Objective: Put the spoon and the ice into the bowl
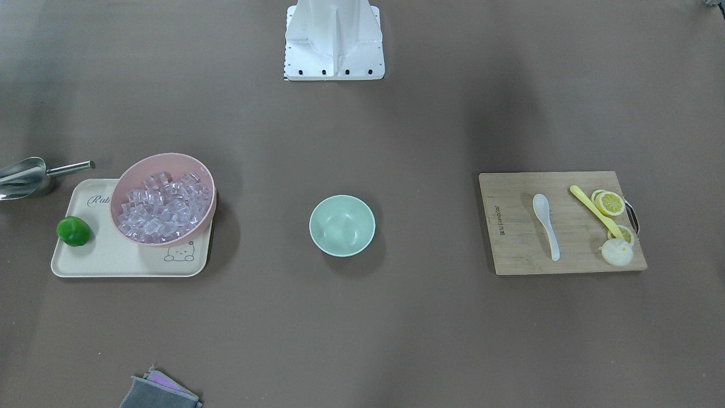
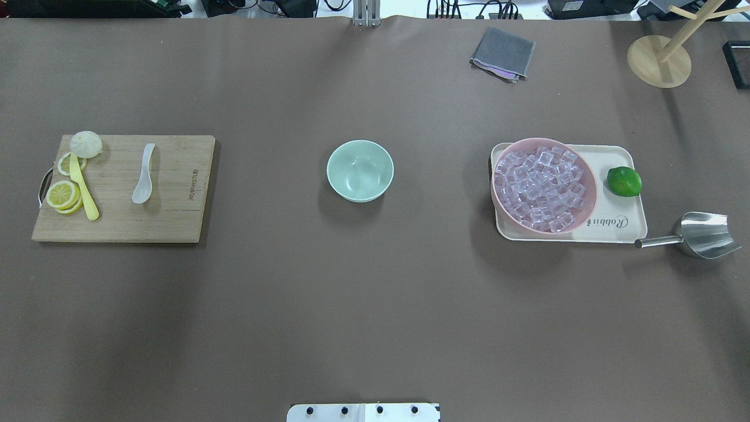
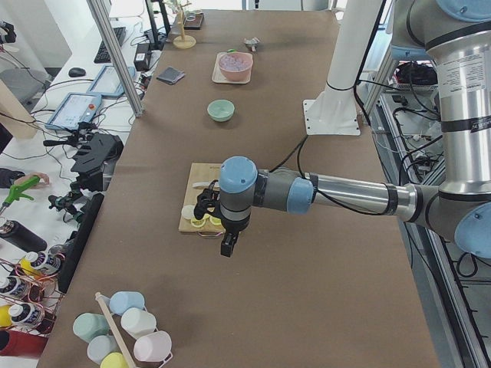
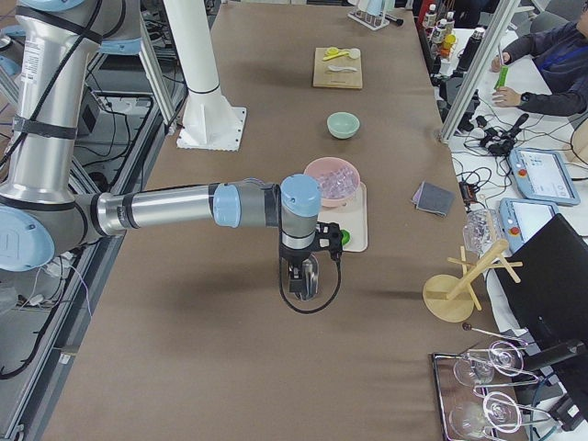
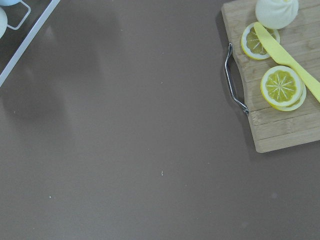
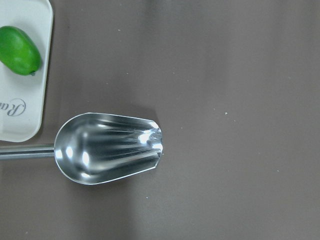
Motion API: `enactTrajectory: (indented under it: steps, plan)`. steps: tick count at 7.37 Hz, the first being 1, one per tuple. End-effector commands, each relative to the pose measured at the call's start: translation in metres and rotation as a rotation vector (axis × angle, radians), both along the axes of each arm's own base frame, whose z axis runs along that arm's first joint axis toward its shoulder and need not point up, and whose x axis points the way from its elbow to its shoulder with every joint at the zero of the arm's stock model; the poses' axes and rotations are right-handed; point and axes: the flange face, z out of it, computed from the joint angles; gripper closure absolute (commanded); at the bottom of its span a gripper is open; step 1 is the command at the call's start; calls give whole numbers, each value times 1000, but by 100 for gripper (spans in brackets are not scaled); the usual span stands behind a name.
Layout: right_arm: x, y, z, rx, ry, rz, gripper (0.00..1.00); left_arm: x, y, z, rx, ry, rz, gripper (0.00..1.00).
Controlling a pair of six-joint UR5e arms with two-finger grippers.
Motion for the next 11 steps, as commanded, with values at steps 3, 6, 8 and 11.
enactTrajectory:
  steps: [3,6,8,11]
  plan:
    - [-8,-11,-42,284,-127,-15,0,3,-30,-45,275,12,0,1]
    - [-10,-18,-60,396,-139,-23,0,15,-74,-54,290,118,-36,1]
    - [-16,-19,-63,379,-153,-21,0,53,-71,-71,337,216,48,1]
    - [-85,-25,-140,255,-283,3,0,187,-91,-121,182,324,121,1]
